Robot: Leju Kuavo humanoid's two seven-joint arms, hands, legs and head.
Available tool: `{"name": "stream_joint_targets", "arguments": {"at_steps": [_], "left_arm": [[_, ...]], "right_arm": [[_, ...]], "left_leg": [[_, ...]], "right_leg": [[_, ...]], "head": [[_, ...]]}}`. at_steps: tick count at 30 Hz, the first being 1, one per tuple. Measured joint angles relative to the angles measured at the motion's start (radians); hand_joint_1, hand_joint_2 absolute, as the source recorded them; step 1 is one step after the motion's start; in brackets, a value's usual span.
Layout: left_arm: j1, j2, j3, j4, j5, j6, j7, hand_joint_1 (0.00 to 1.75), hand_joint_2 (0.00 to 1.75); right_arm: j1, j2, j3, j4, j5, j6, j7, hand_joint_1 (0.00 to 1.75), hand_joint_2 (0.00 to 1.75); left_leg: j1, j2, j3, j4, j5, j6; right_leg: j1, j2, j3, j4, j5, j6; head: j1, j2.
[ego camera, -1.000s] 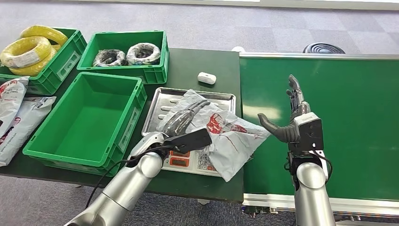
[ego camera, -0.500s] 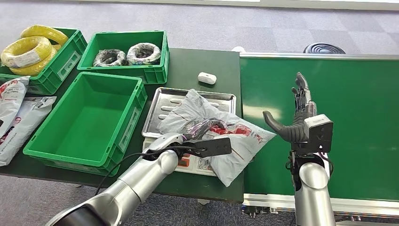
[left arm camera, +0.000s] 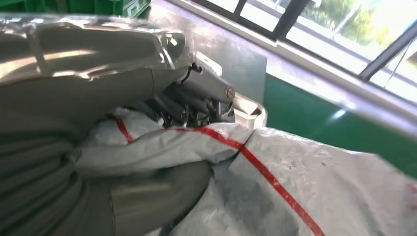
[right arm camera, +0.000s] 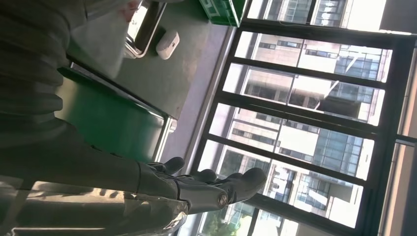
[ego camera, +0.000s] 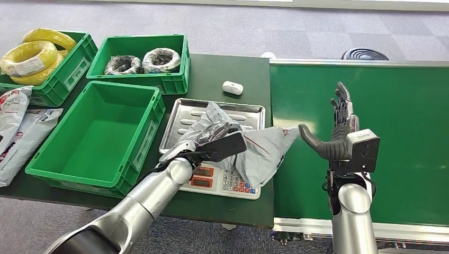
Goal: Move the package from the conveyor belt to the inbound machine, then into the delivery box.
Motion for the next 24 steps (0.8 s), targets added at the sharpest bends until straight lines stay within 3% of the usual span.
{"name": "stream_joint_targets", "arguments": {"at_steps": [10,21,23,24], "left_arm": [[0.017,0.136,0.234,-0.353,0.184,0.119,0.008,1.75,1.75],[-0.016,0.25,0.503,-0.46,0.17,0.245,0.016,1.75,1.75],[-0.016,0.265,0.532,-0.46,0.161,0.256,0.018,1.66,1.75],[-0.016,0.272,0.542,-0.46,0.152,0.264,0.025,1.44,1.75]], "right_arm": [[0.082,0.0,-0.025,-0.05,-0.011,-0.008,-0.001,0.0,1.75],[0.16,0.008,-0.072,-0.117,-0.024,-0.014,-0.003,0.0,1.75],[0.167,0.008,-0.079,-0.124,-0.027,-0.014,-0.003,0.0,1.75],[0.169,0.008,-0.081,-0.127,-0.027,-0.014,-0.003,0.0,1.75]], "left_leg": [[0.0,0.001,-0.001,-0.001,0.0,0.0],[0.0,0.001,-0.001,-0.001,0.0,0.0],[0.0,0.001,-0.001,-0.001,0.0,0.0],[0.0,0.001,-0.001,-0.001,0.0,0.0]], "right_leg": [[0.0,0.0,-0.001,0.0,0.0,0.0],[0.0,0.001,-0.002,0.0,0.0,0.0],[0.0,0.0,-0.002,0.0,0.0,0.0],[0.0,0.0,-0.002,0.0,0.0,0.0]], "head": [[0.0,0.0],[0.0,0.0],[0.0,0.0],[0.0,0.0]]}}
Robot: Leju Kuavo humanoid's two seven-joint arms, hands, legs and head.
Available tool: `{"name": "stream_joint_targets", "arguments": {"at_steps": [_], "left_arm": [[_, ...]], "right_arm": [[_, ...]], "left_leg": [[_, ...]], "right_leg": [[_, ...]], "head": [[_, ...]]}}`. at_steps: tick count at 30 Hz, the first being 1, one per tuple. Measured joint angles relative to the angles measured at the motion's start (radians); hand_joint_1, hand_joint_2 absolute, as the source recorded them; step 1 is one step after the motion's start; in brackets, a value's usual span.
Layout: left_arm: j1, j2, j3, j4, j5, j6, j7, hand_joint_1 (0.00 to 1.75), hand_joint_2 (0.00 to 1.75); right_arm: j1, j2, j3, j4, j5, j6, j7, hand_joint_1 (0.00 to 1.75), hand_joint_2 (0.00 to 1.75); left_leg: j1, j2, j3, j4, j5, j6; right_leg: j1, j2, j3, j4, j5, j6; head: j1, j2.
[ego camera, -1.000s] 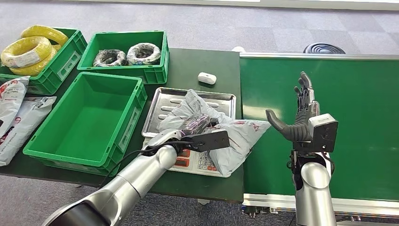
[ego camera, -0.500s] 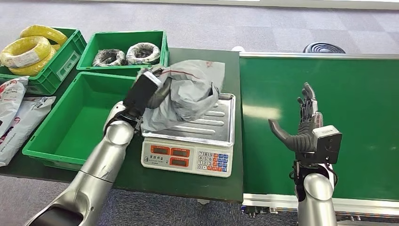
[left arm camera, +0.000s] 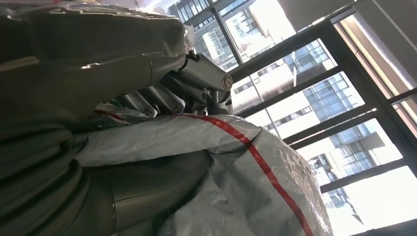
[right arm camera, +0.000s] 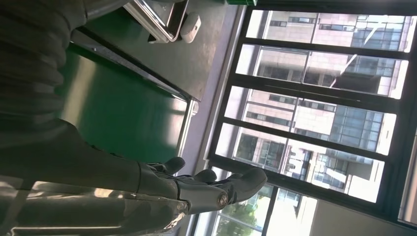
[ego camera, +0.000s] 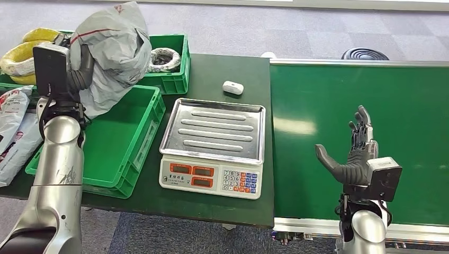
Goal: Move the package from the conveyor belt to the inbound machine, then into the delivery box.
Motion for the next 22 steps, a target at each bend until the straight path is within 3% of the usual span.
{"name": "stream_joint_targets", "arguments": {"at_steps": [3,4,8,16,22], "left_arm": [[-0.002,0.023,0.027,0.016,-0.058,0.041,0.053,0.22,1.75],[-0.003,0.033,0.04,0.031,-0.077,0.051,0.068,0.0,1.75],[0.008,0.071,0.096,0.085,-0.109,0.048,0.073,0.0,1.75],[0.06,0.075,0.148,0.093,-0.08,0.004,0.043,0.0,1.75],[0.14,0.052,0.174,-0.007,0.049,0.065,-0.102,0.0,1.75]], "right_arm": [[0.009,0.001,-0.006,-0.007,-0.004,-0.004,0.0,0.0,1.75],[0.014,0.002,-0.009,-0.009,-0.005,-0.007,0.0,0.0,1.75],[0.036,0.008,-0.025,-0.014,-0.004,-0.015,0.002,0.0,1.75],[0.042,0.024,-0.037,-0.014,0.013,-0.009,0.017,0.0,1.75],[0.05,0.026,-0.038,-0.014,0.021,0.002,0.023,0.0,1.75]], "left_leg": [[0.0,0.001,0.0,0.0,0.0,0.0],[0.0,0.001,0.0,0.0,0.0,0.0],[0.0,0.003,0.0,0.0,0.0,0.0],[0.0,0.003,0.0,0.0,0.0,0.0],[0.0,0.003,0.0,0.0,0.0,0.0]], "right_leg": [[0.0,0.0,0.0,0.0,0.0,0.0],[0.0,0.001,0.0,0.0,0.0,0.0],[0.0,0.001,0.0,0.0,0.0,0.0],[0.0,0.001,0.0,0.0,0.0,0.0],[0.0,0.001,0.0,0.0,0.0,0.0]], "head": [[0.0,0.0],[0.0,0.0],[0.0,0.0],[0.0,0.0],[0.0,0.0]]}}
